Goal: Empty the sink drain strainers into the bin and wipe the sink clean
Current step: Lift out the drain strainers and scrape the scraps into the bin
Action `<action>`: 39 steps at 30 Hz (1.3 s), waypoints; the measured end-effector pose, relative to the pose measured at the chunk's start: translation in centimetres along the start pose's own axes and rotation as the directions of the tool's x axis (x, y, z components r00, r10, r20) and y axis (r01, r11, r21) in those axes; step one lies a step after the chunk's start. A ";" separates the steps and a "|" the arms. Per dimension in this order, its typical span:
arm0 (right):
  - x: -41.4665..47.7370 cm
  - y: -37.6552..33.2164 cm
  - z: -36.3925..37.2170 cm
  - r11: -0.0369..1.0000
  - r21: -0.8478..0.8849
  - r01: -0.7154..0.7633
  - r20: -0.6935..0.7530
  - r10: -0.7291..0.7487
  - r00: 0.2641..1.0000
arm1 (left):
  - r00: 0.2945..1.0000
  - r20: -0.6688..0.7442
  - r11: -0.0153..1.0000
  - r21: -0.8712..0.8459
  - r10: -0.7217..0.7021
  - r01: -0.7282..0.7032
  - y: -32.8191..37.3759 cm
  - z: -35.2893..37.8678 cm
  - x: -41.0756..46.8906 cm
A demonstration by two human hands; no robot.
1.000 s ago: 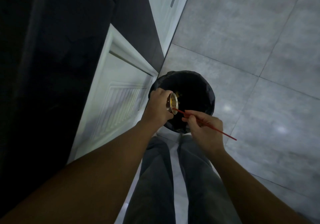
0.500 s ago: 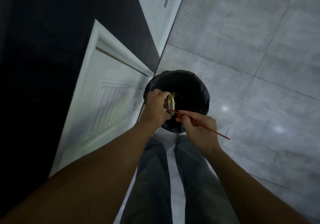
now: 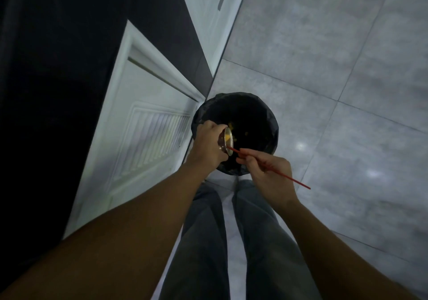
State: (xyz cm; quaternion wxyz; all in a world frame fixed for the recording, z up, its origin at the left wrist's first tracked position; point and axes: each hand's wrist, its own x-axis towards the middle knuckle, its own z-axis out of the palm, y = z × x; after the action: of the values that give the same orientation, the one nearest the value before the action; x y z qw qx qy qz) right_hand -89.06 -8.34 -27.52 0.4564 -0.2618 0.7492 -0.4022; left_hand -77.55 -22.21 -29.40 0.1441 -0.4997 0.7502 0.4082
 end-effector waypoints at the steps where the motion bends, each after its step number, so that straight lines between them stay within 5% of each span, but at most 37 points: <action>1: 0.1 -0.1 0.2 1.000 -0.001 -0.008 0.006 0.008 1.000 | 1.000 0.005 1.000 -0.002 0.014 -0.014 0.1 0.0 -0.1; 12: -1.4 0.5 -0.8 0.986 0.118 -0.117 -0.058 0.125 0.991 | 0.999 -0.053 0.999 0.051 -0.012 0.015 -1.2 0.0 -0.6; 20: -0.7 -0.2 0.0 0.946 0.217 -0.240 0.034 0.238 0.971 | 0.990 -0.004 0.989 0.059 0.138 -0.138 -1.1 0.5 -0.9; 33: -1.7 0.0 -0.9 0.985 0.112 -0.132 -0.109 0.144 0.984 | 0.996 -0.050 0.994 0.093 0.071 -0.066 -2.1 0.9 -1.4; 39: -1.6 -0.2 0.0 0.988 0.093 -0.125 0.043 0.122 0.992 | 0.995 -0.039 0.992 0.091 0.095 -0.091 -2.0 1.0 -1.2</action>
State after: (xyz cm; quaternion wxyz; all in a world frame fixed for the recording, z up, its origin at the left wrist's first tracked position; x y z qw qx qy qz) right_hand -88.30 -7.27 -26.58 0.5061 -0.2001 0.7355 -0.4036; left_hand -75.52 -21.02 -30.22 0.1309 -0.4659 0.7932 0.3697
